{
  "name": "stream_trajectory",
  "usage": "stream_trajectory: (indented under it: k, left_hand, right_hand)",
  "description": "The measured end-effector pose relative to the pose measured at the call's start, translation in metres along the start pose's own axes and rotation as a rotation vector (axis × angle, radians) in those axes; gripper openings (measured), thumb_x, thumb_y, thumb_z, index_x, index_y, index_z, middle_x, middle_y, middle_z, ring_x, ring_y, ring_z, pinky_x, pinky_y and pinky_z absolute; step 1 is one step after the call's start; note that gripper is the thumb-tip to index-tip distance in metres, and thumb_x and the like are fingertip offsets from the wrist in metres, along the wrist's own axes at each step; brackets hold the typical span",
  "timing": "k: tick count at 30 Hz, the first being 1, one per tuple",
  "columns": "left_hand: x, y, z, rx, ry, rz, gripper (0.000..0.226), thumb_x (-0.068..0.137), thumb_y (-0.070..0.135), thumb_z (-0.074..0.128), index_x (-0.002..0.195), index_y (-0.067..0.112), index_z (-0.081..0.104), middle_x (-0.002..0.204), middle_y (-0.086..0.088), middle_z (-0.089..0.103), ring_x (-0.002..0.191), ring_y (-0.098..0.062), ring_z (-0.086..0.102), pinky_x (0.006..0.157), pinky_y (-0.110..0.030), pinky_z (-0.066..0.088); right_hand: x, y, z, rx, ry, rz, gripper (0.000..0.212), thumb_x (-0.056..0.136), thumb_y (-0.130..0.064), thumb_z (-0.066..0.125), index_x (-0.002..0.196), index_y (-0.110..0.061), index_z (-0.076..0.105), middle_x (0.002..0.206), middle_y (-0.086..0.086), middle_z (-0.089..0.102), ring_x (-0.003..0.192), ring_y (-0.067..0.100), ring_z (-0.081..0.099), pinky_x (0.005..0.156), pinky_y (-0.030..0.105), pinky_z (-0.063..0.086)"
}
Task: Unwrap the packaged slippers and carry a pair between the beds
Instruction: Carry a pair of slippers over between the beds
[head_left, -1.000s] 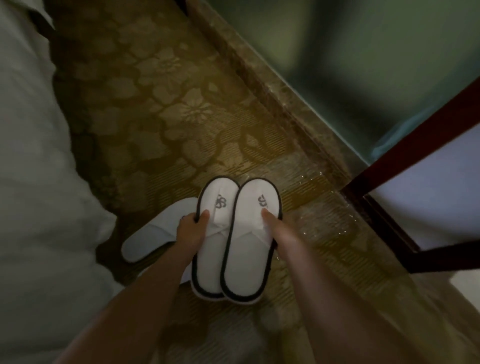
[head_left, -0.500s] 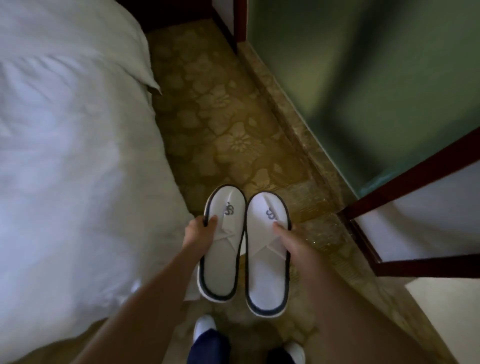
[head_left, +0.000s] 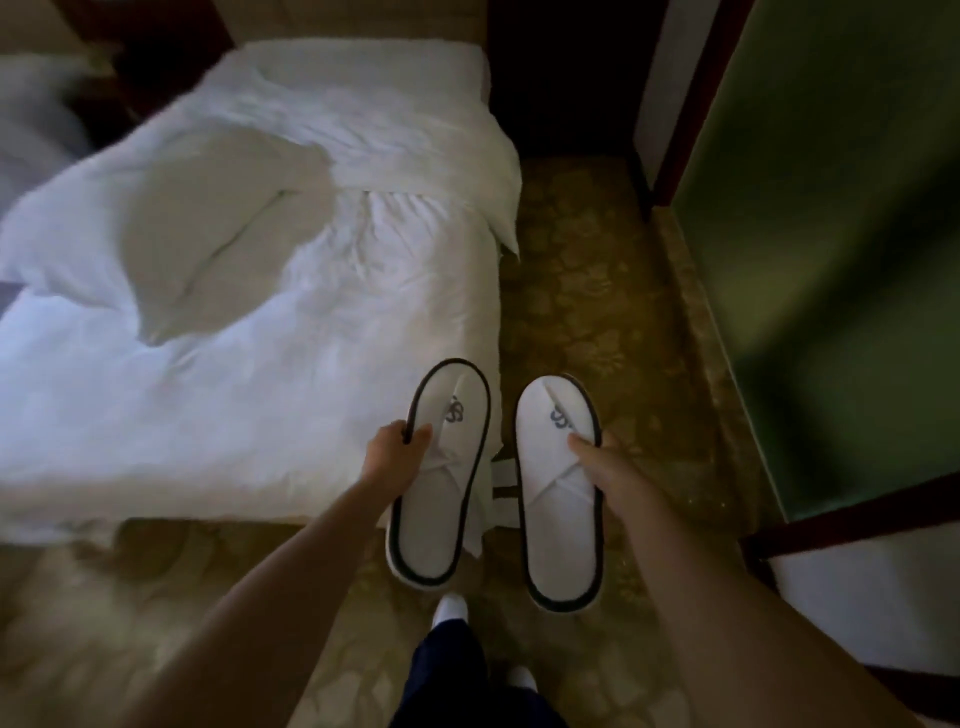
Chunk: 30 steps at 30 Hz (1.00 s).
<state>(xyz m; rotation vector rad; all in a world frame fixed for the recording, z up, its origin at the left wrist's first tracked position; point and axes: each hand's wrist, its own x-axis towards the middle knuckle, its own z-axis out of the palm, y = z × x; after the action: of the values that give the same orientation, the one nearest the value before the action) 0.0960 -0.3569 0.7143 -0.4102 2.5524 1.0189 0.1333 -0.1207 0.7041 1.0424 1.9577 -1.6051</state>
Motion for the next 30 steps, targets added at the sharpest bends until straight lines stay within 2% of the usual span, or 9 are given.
stream_trajectory:
  k: [2, 5, 8, 10, 13, 19, 21, 24, 30]
  left_hand:
    - [-0.017, -0.017, -0.028, -0.035, 0.063, -0.037, 0.040, 0.095, 0.034, 0.047, 0.096, -0.003, 0.062, 0.102, -0.024, 0.066, 0.098, -0.037, 0.062, 0.070, -0.031, 0.040]
    - [-0.041, -0.045, -0.069, -0.066, 0.152, -0.081, 0.034, 0.095, 0.036, 0.047, 0.081, 0.005, 0.054, 0.088, -0.018, 0.060, 0.096, -0.036, 0.062, 0.067, -0.028, 0.036]
    - [-0.059, -0.076, -0.105, -0.139, 0.226, -0.127, 0.036, 0.095, 0.036, 0.048, 0.068, 0.012, 0.049, 0.081, -0.012, 0.055, 0.083, -0.034, 0.059, 0.065, -0.028, 0.037]
    - [-0.070, -0.100, -0.130, -0.196, 0.266, -0.161, 0.035, 0.095, 0.035, 0.049, 0.069, 0.011, 0.050, 0.076, -0.011, 0.054, 0.075, -0.028, 0.054, 0.063, -0.029, 0.036]
    - [-0.084, -0.141, -0.172, -0.293, 0.325, -0.186, 0.036, 0.094, 0.035, 0.049, 0.067, 0.013, 0.048, 0.063, -0.005, 0.049, 0.067, -0.025, 0.051, 0.050, -0.029, 0.033]
    - [-0.101, -0.236, -0.265, -0.366, 0.466, -0.239, 0.036, 0.092, 0.037, 0.049, 0.065, 0.013, 0.048, 0.058, -0.002, 0.048, 0.054, -0.020, 0.049, 0.045, -0.025, 0.033]
    - [-0.104, -0.276, -0.300, -0.387, 0.477, -0.260, 0.036, 0.092, 0.038, 0.050, 0.069, 0.011, 0.051, 0.060, -0.002, 0.049, 0.057, -0.021, 0.050, 0.046, -0.025, 0.033]
    - [-0.107, -0.332, -0.346, -0.422, 0.504, -0.270, 0.037, 0.092, 0.036, 0.051, 0.064, 0.011, 0.046, 0.060, -0.003, 0.045, 0.059, -0.021, 0.048, 0.050, -0.027, 0.032]
    - [-0.117, -0.433, -0.427, -0.463, 0.558, -0.322, 0.037, 0.092, 0.028, 0.052, 0.058, 0.015, 0.046, 0.057, -0.002, 0.044, 0.054, -0.018, 0.043, 0.053, -0.027, 0.032]
  right_hand:
    - [-0.020, -0.016, 0.018, -0.063, -0.047, -0.047, 0.065, 0.093, -0.035, 0.051, 0.149, -0.014, 0.025, 0.150, 0.012, 0.037, 0.133, 0.034, 0.042, 0.110, 0.046, 0.037]
    - [-0.046, -0.036, 0.054, -0.154, -0.107, -0.115, 0.059, 0.094, -0.029, 0.052, 0.146, -0.011, 0.029, 0.147, 0.015, 0.040, 0.130, 0.034, 0.044, 0.107, 0.044, 0.040]
    - [-0.068, -0.054, 0.094, -0.227, -0.136, -0.195, 0.056, 0.093, -0.027, 0.054, 0.142, -0.007, 0.036, 0.143, 0.017, 0.045, 0.127, 0.035, 0.047, 0.106, 0.044, 0.041]
    - [-0.082, -0.064, 0.125, -0.272, -0.178, -0.249, 0.052, 0.092, -0.026, 0.055, 0.137, -0.006, 0.041, 0.139, 0.017, 0.049, 0.124, 0.036, 0.050, 0.105, 0.043, 0.042]
    - [-0.106, -0.079, 0.179, -0.337, -0.239, -0.299, 0.049, 0.093, -0.024, 0.054, 0.135, -0.003, 0.042, 0.134, 0.017, 0.050, 0.121, 0.036, 0.051, 0.101, 0.040, 0.044]
    - [-0.152, -0.097, 0.309, -0.404, -0.356, -0.374, 0.045, 0.092, -0.026, 0.056, 0.129, -0.002, 0.048, 0.128, 0.021, 0.055, 0.114, 0.037, 0.056, 0.097, 0.045, 0.049]
    - [-0.171, -0.099, 0.359, -0.424, -0.390, -0.382, 0.046, 0.092, -0.027, 0.056, 0.129, -0.002, 0.048, 0.128, 0.020, 0.056, 0.113, 0.036, 0.057, 0.097, 0.046, 0.049]
    - [-0.195, -0.097, 0.428, -0.449, -0.416, -0.402, 0.046, 0.092, -0.027, 0.056, 0.129, -0.002, 0.047, 0.128, 0.020, 0.056, 0.113, 0.037, 0.056, 0.099, 0.048, 0.048]
    - [-0.242, -0.086, 0.550, -0.480, -0.449, -0.395, 0.047, 0.092, -0.025, 0.057, 0.131, -0.002, 0.044, 0.131, 0.020, 0.053, 0.116, 0.036, 0.055, 0.100, 0.047, 0.047]
